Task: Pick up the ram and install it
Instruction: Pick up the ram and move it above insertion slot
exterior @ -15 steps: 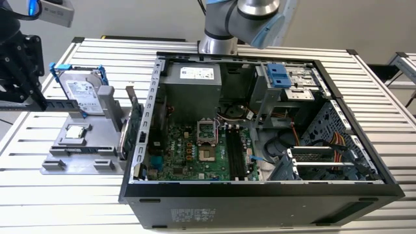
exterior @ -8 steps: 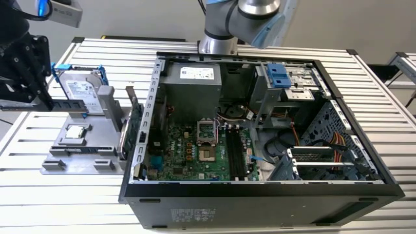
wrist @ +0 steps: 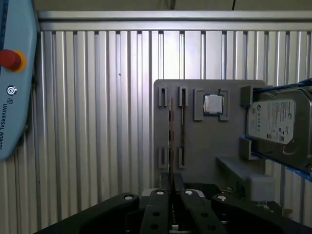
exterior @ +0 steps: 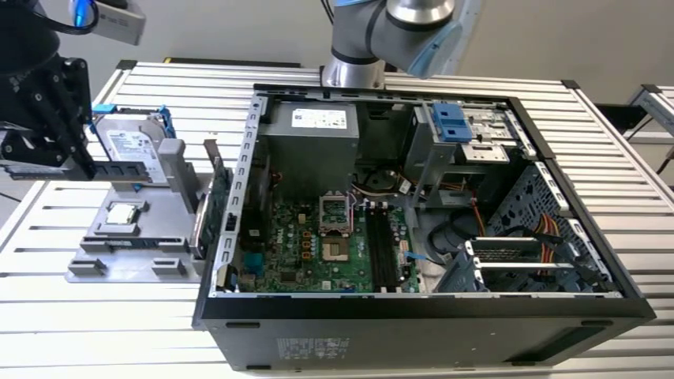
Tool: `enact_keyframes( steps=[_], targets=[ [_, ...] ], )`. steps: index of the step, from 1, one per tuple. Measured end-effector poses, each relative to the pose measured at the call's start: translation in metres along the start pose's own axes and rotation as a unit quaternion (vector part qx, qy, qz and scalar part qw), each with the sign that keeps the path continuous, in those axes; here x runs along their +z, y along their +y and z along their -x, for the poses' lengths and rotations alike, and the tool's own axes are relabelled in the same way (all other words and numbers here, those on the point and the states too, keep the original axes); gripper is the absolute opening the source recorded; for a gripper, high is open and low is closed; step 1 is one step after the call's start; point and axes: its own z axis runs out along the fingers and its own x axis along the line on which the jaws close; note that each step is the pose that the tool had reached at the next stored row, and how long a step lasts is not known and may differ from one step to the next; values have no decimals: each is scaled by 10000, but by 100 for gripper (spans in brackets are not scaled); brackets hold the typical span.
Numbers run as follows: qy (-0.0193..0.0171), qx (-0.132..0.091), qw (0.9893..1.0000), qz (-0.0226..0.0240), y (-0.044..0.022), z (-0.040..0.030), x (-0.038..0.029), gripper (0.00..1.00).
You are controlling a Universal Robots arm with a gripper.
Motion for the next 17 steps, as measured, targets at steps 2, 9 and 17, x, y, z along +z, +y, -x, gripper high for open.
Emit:
enact_keyframes(
  steps=[2, 9, 17],
  targets=[
    [0, 0, 10000, 0, -16, 0, -1, 0],
    [0, -1, 10000, 0, -56, 1, -1, 0],
    [0, -2, 10000, 0, -74, 1, -1, 0]
  ],
)
